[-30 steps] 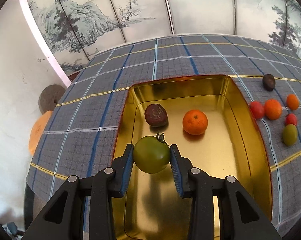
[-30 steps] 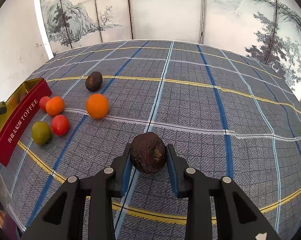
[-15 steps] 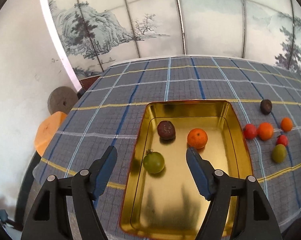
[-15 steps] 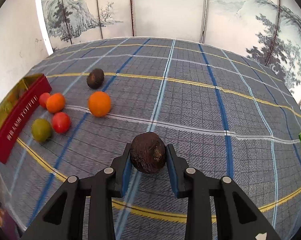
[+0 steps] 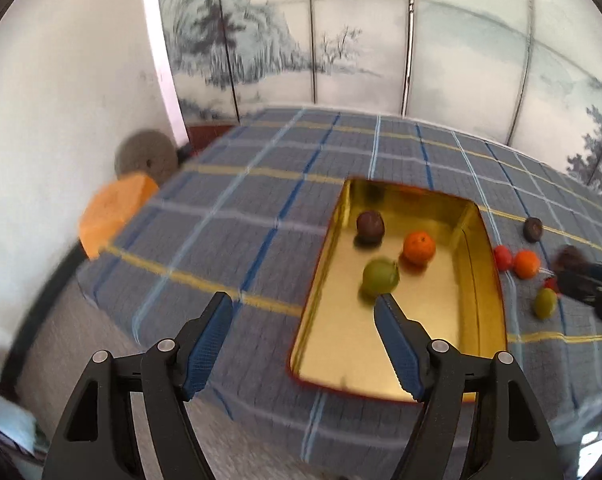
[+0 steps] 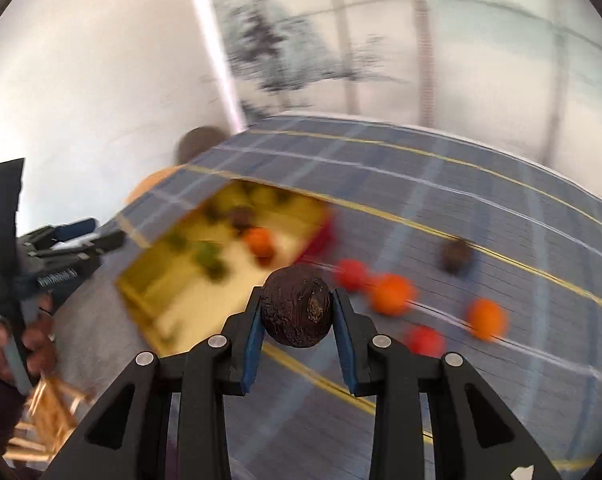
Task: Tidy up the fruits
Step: 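Carry the brown fruit into the gold tray and open the right gripper, then grasp the yellow-green tomato with the left gripper and lift it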
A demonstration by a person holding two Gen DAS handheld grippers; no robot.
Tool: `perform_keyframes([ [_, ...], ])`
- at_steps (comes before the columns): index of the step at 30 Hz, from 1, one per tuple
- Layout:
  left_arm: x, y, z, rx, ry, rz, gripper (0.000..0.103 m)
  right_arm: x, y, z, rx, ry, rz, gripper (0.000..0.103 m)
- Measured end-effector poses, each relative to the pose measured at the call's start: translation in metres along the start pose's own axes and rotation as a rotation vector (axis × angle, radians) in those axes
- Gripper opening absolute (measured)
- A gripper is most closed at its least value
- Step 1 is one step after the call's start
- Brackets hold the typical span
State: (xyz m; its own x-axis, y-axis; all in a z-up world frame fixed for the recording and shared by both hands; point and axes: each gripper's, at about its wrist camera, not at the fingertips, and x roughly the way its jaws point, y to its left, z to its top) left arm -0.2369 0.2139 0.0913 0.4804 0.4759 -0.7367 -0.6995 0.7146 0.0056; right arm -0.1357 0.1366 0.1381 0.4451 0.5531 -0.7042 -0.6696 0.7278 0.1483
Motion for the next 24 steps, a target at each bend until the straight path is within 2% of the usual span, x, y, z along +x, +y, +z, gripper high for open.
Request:
perform_keyframes([
  [3, -0.002, 0.013, -0.011, -0.022, 0.064, -0.069, 0.074, 0.033, 0.039, 0.014, -0.057, 0.057, 0.07, 0.03],
  [4, -0.004, 0.014, -0.014, -0.015, 0.064, -0.068, 0.074, 0.042, 0.048, 0.016, -0.073, 0.069, 0.076, 0.03],
  [5, -0.009, 0.015, -0.017, -0.002, 0.053, -0.043, 0.075, 0.052, 0.057, 0.017, -0.089, 0.091, 0.077, 0.03],
  [7, -0.018, 0.016, -0.021, 0.02, 0.029, 0.022, 0.093, 0.074, 0.065, 0.017, -0.098, 0.147, 0.078, 0.03],
  [8, -0.023, 0.017, -0.021, 0.023, 0.013, 0.038, 0.096, 0.082, 0.068, 0.017, -0.1, 0.17, 0.084, 0.03],
  [11, -0.04, 0.022, -0.02, 0.026, -0.053, 0.094, 0.099, 0.104, 0.081, 0.016, -0.112, 0.218, 0.083, 0.03],
  [15, -0.046, 0.019, -0.013, 0.037, -0.051, 0.146, 0.102, 0.122, 0.094, 0.014, -0.133, 0.252, 0.061, 0.03],
  [18, -0.051, 0.01, -0.014, 0.082, -0.099, 0.17, 0.102, 0.125, 0.099, 0.02, -0.127, 0.233, 0.05, 0.032],
  [20, -0.053, 0.001, -0.015, 0.123, -0.122, 0.19, 0.102, 0.123, 0.1, 0.026, -0.127, 0.201, 0.047, 0.041],
  [21, -0.054, -0.001, -0.016, 0.132, -0.124, 0.184, 0.102, 0.115, 0.098, 0.028, -0.121, 0.166, 0.038, 0.05],
  [24, -0.054, -0.008, -0.017, 0.146, -0.12, 0.164, 0.102, 0.09, 0.09, 0.036, -0.077, 0.057, 0.074, 0.057],
])
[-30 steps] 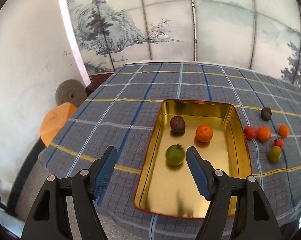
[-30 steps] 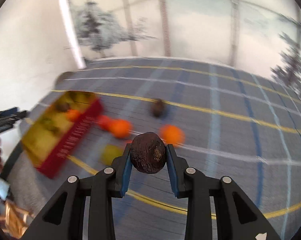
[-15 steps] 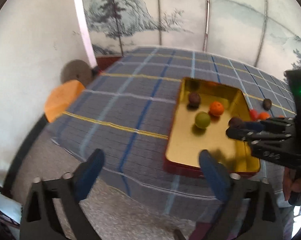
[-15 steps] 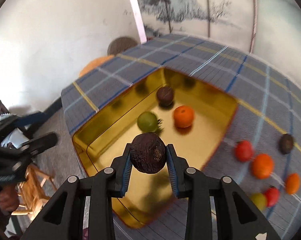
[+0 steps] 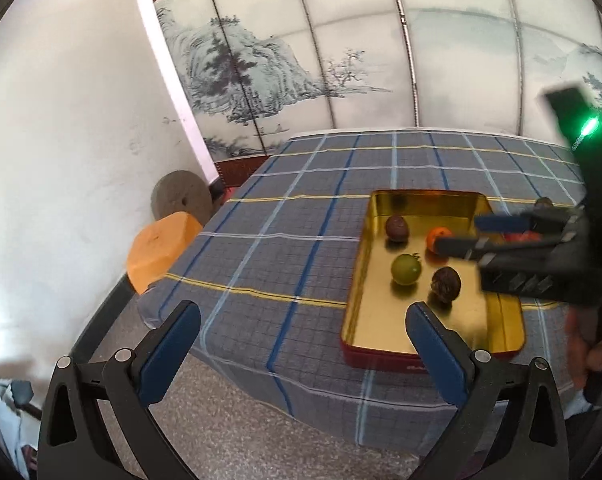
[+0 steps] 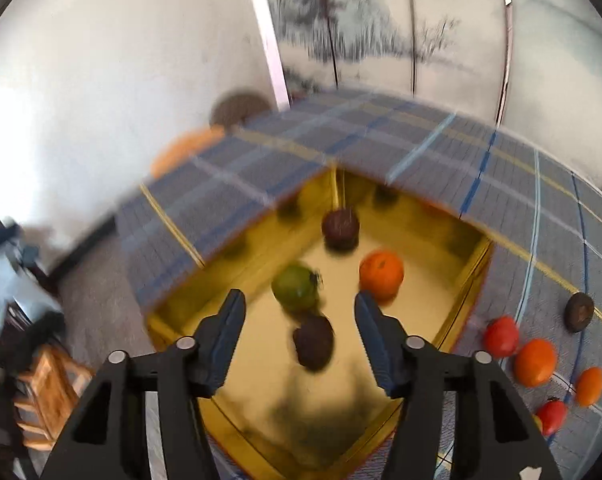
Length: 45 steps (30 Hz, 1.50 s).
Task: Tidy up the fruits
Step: 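Grasp the yellow-green tomato with the left gripper and lift it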
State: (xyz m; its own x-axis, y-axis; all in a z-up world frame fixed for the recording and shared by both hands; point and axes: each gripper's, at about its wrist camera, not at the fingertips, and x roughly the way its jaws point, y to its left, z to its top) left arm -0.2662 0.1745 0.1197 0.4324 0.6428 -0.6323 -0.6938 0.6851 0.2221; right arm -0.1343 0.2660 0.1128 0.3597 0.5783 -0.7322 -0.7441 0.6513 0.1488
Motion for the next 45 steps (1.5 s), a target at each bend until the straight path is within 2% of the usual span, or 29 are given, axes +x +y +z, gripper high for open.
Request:
perform_keyframes([
  [4, -0.002, -0.008, 0.002, 0.016, 0.008, -0.024, 0.102, -0.041, -0.011, 0.0, 0.029, -0.117, 0.05, 0.062],
  [8, -0.006, -0.021, 0.005, 0.045, 0.004, -0.04, 0.102, -0.076, -0.021, -0.024, -0.004, -0.174, -0.021, 0.063],
  [13, -0.013, -0.045, 0.007, 0.098, 0.003, -0.074, 0.102, -0.11, -0.061, -0.074, 0.01, -0.165, -0.177, 0.063],
  [19, -0.019, -0.086, 0.013, 0.184, 0.016, -0.156, 0.102, -0.147, -0.151, -0.127, 0.139, -0.103, -0.444, 0.063],
  [25, -0.025, -0.137, 0.016, 0.287, 0.038, -0.314, 0.102, -0.179, -0.219, -0.164, 0.208, -0.057, -0.676, 0.063],
  [27, -0.024, -0.152, 0.019, 0.311, 0.051, -0.368, 0.102, -0.185, -0.235, -0.172, 0.222, -0.045, -0.719, 0.063],
  [31, -0.017, -0.191, 0.024, 0.359, 0.088, -0.497, 0.102, -0.194, -0.261, -0.188, 0.285, -0.04, -0.712, 0.063],
  [35, 0.004, -0.231, 0.028, 0.407, 0.128, -0.549, 0.097, -0.187, -0.273, -0.199, 0.315, -0.046, -0.674, 0.063],
  [37, 0.016, -0.244, 0.03, 0.421, 0.146, -0.546, 0.085, -0.18, -0.274, -0.2, 0.315, -0.039, -0.661, 0.063],
  [39, 0.03, -0.258, 0.031, 0.435, 0.176, -0.542, 0.078, -0.181, -0.269, -0.2, 0.292, -0.058, -0.654, 0.063],
  [45, 0.076, -0.28, 0.03, 0.409, 0.259, -0.519, 0.071, -0.186, -0.27, -0.202, 0.315, -0.093, -0.611, 0.063],
])
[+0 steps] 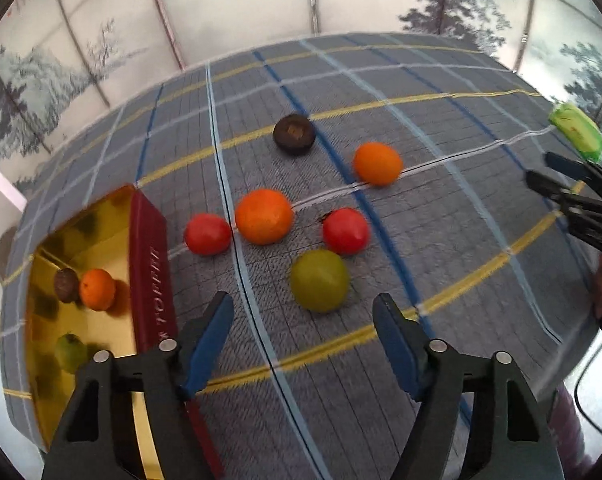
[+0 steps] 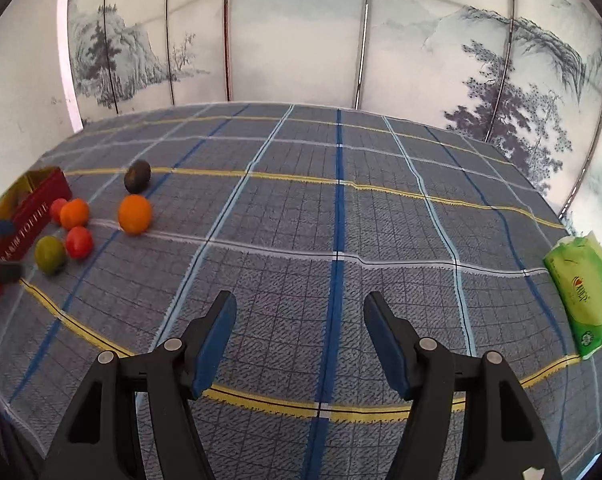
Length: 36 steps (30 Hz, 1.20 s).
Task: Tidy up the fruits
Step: 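Grasp the yellow-green tomato with the left gripper and lift it, then carry the yellow-green tomato over the tray while the right grasps a red tomato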
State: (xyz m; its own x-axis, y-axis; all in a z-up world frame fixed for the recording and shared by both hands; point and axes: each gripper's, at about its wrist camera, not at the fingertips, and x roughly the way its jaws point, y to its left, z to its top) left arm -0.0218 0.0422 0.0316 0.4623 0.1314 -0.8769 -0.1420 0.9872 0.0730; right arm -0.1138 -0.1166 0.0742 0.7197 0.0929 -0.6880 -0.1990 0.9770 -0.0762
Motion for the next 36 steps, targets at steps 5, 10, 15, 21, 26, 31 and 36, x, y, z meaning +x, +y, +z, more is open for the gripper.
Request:
perform_keyframes([
  [5, 0.024, 0.0, 0.004, -0.019, 0.027, -0.009, 0.066, -0.002, -0.006, 0.0, 0.039, -0.01, 0.034, 0.063],
  [10, 0.027, 0.005, 0.002, -0.072, 0.003, -0.054, 0.033, 0.0, 0.001, 0.001, 0.003, -0.009, 0.029, 0.063],
  [15, -0.004, 0.013, -0.013, -0.137, -0.066, -0.067, 0.033, 0.0, 0.009, 0.002, -0.03, 0.007, 0.019, 0.063],
  [21, -0.053, 0.024, -0.034, -0.15, -0.104, -0.052, 0.033, -0.02, 0.065, 0.018, -0.103, 0.009, 0.264, 0.063],
  [26, -0.087, 0.041, -0.046, -0.19, -0.139, -0.04, 0.033, -0.006, 0.131, 0.029, -0.231, 0.046, 0.355, 0.063],
  [31, -0.107, 0.055, -0.052, -0.209, -0.167, -0.02, 0.034, 0.023, 0.16, 0.038, -0.251, 0.104, 0.372, 0.06],
  [36, -0.115, 0.067, -0.054, -0.233, -0.183, -0.013, 0.034, 0.042, 0.171, 0.044, -0.255, 0.134, 0.361, 0.051],
])
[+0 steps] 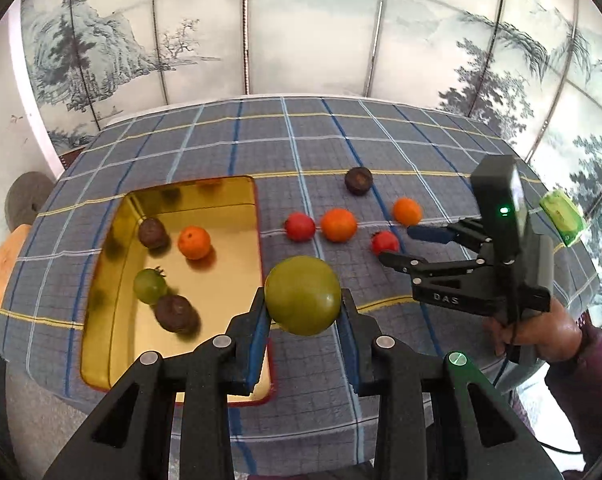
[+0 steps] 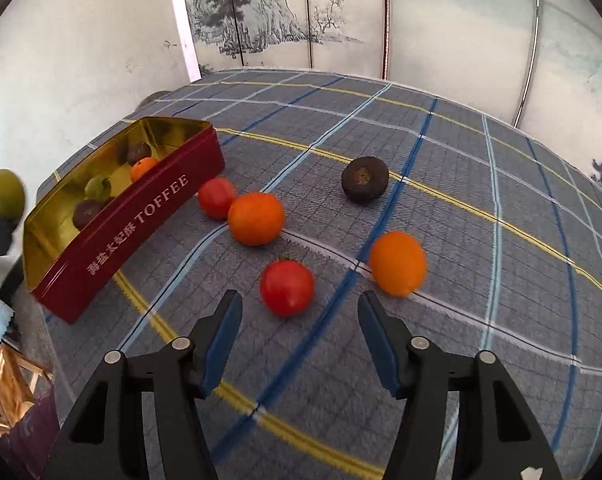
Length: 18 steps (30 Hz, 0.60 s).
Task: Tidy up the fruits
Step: 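Carry the yellow-green tomato over the tray while the right grasps a red tomato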
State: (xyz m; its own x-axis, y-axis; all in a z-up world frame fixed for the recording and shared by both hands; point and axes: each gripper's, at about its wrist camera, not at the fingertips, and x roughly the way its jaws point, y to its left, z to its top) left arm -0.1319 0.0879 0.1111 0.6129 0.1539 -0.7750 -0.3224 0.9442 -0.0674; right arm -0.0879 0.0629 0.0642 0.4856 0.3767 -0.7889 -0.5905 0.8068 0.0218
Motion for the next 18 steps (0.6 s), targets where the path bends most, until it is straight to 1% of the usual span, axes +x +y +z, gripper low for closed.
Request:
perform_keyframes([
  [1, 0.0, 0.001, 0.0, -0.003, -0.002, 0.001, 0.034, 0.005, 0.001, 0.002, -0.003, 0.013, 0.0, 0.044],
  [2, -0.001, 0.003, 0.0, -0.006, -0.005, 0.004, 0.034, 0.01, 0.001, 0.003, -0.003, 0.027, 0.002, 0.039],
  [4, -0.002, 0.006, -0.001, -0.01, -0.009, 0.008, 0.034, 0.017, 0.001, 0.003, -0.004, 0.051, 0.018, 0.034],
  [6, -0.001, 0.01, -0.001, -0.017, -0.01, 0.016, 0.034, 0.019, 0.006, 0.005, -0.026, 0.049, 0.012, 0.027],
  [8, 0.0, 0.015, -0.003, -0.029, -0.008, 0.022, 0.034, 0.014, 0.008, 0.003, -0.021, 0.038, 0.008, 0.027],
  [9, -0.001, 0.019, -0.005, -0.033, -0.009, 0.024, 0.034, 0.009, 0.007, 0.0, -0.014, 0.019, 0.001, 0.027],
  [10, -0.001, 0.023, -0.006, -0.037, -0.01, 0.029, 0.034, -0.002, 0.004, -0.005, 0.014, -0.019, -0.009, 0.027],
  [12, -0.002, 0.032, -0.011, -0.046, -0.006, 0.046, 0.034, -0.017, -0.005, -0.014, 0.063, -0.061, -0.031, 0.027],
  [13, -0.003, 0.039, -0.014, -0.056, -0.003, 0.057, 0.034, -0.029, -0.011, -0.022, 0.086, -0.088, -0.077, 0.027],
  [15, -0.003, 0.05, -0.02, -0.076, 0.005, 0.076, 0.034, -0.045, -0.023, -0.032, 0.121, -0.12, -0.136, 0.027],
  [18, -0.002, 0.066, -0.029, -0.101, 0.015, 0.109, 0.034, -0.068, -0.053, -0.049, 0.217, -0.166, -0.223, 0.027],
])
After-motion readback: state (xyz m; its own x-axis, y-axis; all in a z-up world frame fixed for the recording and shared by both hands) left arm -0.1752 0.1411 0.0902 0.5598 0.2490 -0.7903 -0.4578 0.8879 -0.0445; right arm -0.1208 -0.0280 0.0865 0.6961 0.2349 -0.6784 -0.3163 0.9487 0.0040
